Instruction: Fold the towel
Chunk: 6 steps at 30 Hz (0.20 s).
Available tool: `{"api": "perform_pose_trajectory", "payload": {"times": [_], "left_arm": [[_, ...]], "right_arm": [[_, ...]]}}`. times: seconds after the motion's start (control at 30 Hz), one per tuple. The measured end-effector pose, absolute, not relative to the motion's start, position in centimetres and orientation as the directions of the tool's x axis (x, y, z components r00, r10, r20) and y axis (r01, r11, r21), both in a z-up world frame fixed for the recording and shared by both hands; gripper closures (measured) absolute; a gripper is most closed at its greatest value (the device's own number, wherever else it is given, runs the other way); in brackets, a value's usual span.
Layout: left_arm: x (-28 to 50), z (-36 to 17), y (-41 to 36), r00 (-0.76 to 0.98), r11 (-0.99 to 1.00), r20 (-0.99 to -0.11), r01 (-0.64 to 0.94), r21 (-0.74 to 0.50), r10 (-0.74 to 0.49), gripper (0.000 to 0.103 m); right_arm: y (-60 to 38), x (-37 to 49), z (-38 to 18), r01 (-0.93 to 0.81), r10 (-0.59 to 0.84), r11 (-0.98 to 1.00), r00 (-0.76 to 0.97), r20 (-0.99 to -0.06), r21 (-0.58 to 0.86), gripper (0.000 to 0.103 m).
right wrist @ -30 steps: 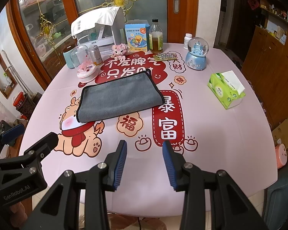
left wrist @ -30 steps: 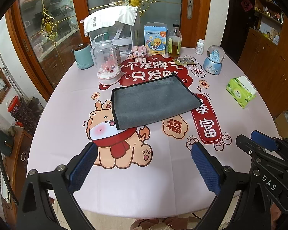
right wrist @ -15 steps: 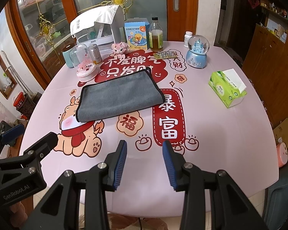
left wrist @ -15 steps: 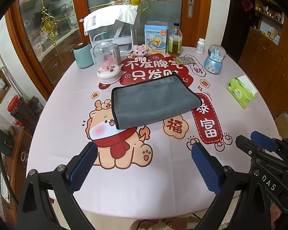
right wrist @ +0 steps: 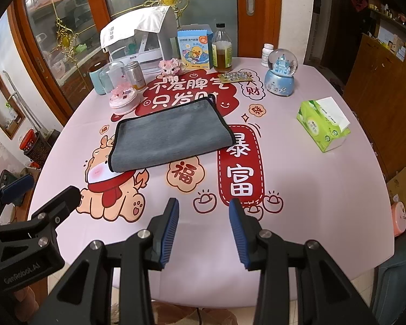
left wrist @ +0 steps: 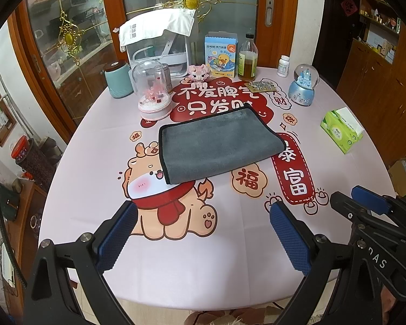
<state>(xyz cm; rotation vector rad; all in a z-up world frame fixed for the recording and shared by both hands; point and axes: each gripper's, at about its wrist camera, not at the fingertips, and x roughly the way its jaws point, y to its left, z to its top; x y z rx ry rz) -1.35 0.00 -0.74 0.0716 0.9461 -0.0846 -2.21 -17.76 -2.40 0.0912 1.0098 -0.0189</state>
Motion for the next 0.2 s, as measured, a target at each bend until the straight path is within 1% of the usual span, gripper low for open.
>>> {"api": "perform_pose_trajectory", "payload": {"times": [0.2], "left_arm": [[-1.35,-0.73,-0.01,0.582,0.994,-0.812,0.104,0.025,-0.041,0.005]], "right_arm": [[-17.74,-2.19,-2.40,0.058,0.027,0.996,0.532,-0.846,0.068,0.064]]}}
